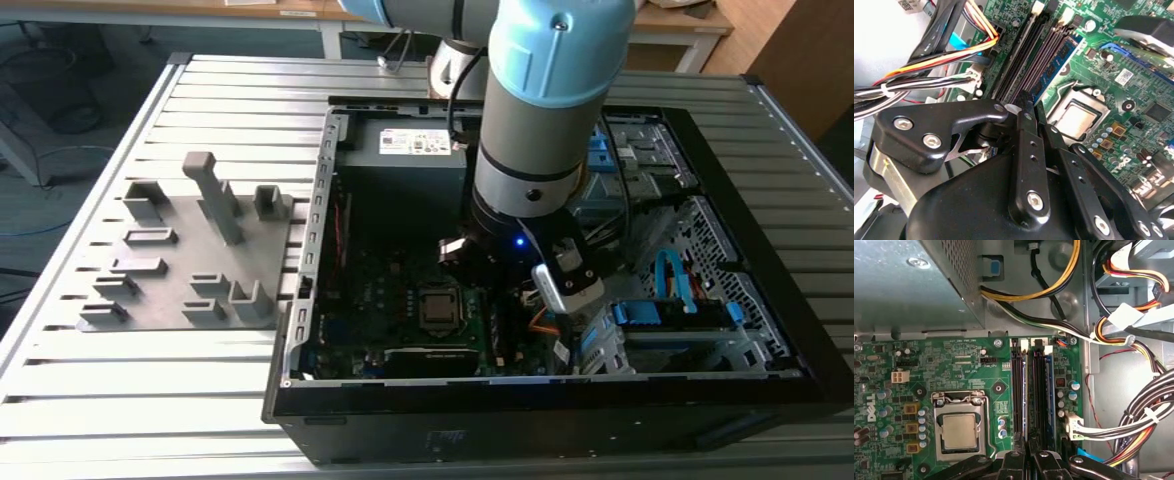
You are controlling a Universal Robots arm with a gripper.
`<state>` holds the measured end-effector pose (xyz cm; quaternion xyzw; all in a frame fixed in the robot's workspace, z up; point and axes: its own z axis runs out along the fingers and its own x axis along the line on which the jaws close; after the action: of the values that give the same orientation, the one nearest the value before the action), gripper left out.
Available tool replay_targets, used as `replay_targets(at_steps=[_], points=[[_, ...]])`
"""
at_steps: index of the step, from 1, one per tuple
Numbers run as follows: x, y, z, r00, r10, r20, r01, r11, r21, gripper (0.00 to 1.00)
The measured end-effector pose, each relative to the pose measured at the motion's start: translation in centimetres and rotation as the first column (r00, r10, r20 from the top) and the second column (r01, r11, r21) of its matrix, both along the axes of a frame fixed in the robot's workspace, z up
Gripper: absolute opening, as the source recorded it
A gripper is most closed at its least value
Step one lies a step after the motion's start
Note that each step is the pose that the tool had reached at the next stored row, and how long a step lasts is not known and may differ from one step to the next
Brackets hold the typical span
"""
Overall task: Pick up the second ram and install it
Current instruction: 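Insert the second ram into the second slot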
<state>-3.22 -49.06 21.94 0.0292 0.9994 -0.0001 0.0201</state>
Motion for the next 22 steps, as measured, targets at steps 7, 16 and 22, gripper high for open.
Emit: replay_targets(at_steps=[7, 16, 22], points=[[0.0, 0.32, -0.24, 1.0, 0.0, -0.0001, 0.0, 1.0, -0.0045, 0.14], [0.0, 0.48, -0.64, 1.0, 0.0, -0.0001, 0.0, 0.9999, -0.012, 0.14], [0.04, 0.49, -0.66, 1.0, 0.0, 0.0, 0.0, 0.9999, -0.0123, 0.14]])
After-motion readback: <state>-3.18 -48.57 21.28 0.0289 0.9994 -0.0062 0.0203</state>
